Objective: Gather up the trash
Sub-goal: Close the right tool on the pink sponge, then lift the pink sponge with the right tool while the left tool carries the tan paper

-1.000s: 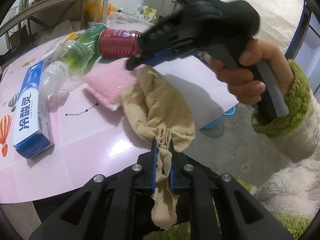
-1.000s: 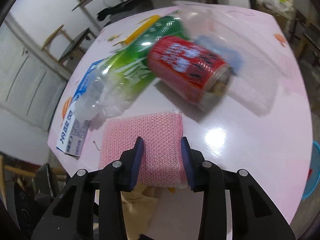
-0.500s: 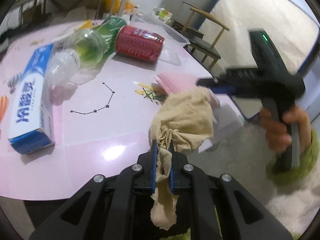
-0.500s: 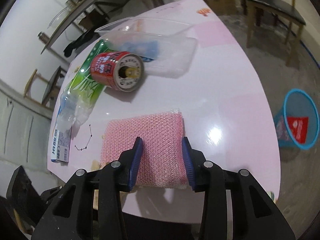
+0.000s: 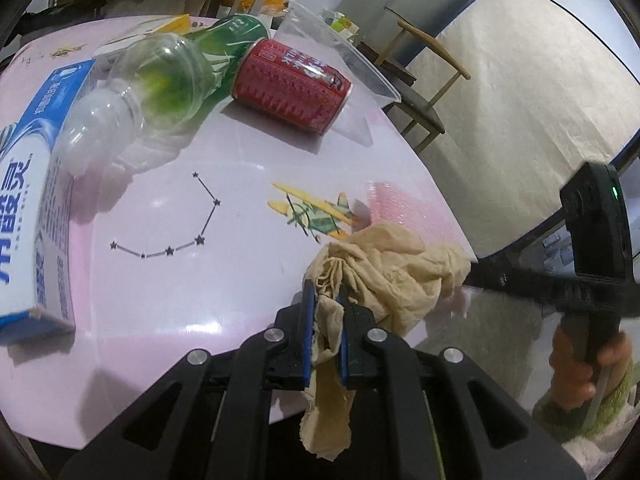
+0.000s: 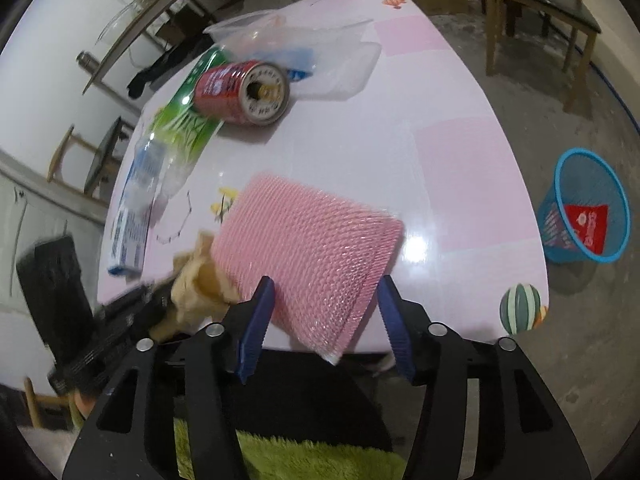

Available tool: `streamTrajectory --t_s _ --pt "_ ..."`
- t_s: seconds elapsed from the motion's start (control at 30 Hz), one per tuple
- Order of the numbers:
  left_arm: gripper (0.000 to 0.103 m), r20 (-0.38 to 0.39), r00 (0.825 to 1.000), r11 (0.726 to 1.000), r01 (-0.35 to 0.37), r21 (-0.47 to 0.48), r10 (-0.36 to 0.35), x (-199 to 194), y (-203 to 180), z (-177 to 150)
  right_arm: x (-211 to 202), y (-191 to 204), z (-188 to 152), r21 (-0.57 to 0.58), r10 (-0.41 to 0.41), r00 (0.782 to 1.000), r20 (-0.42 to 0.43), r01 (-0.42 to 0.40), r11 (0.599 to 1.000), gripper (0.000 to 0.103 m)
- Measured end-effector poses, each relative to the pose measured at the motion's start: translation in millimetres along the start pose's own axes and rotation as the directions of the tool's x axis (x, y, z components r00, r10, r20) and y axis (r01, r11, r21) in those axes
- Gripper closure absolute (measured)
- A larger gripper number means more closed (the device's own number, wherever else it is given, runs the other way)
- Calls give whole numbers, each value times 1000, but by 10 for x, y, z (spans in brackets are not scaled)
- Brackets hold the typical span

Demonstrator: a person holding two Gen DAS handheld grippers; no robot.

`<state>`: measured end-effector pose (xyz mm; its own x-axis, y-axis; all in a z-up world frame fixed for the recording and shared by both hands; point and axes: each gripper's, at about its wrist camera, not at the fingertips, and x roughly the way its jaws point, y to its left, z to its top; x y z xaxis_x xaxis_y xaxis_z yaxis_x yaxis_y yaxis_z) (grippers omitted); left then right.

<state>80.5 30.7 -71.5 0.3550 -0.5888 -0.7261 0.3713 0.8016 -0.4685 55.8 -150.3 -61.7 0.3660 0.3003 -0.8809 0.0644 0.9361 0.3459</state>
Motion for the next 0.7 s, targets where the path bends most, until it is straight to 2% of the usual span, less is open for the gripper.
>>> streamTrajectory --t_s 0.1,0.17,0.27,0.33,0.47,0.57,0.7 --pt "94 4 1000 1000 -1 1 1 12 7 18 -62 39 -35 -76 -35 999 19 36 996 44" --pt "94 4 1000 1000 -3 8 3 1 5 12 -136 123 -37 -180 -70 996 59 79 980 35" --pt "94 5 1000 1000 -6 15 6 4 -1 6 -223 284 -14 -374 -82 988 134 127 919 22" --pt "94 5 1000 1000 -6 16 6 7 -5 6 -229 355 30 -485 -87 982 169 160 860 19" --pt "94 5 1000 1000 -10 13 10 -24 1 -7 -107 336 228 -568 -126 980 152 191 800 18" --pt "94 5 1000 1000 -9 9 9 -26 10 0 -18 261 380 -583 -115 986 124 166 795 17" --pt "94 1 1000 1000 -9 9 9 -31 17 9 140 143 581 -536 -77 996 43 88 839 16"
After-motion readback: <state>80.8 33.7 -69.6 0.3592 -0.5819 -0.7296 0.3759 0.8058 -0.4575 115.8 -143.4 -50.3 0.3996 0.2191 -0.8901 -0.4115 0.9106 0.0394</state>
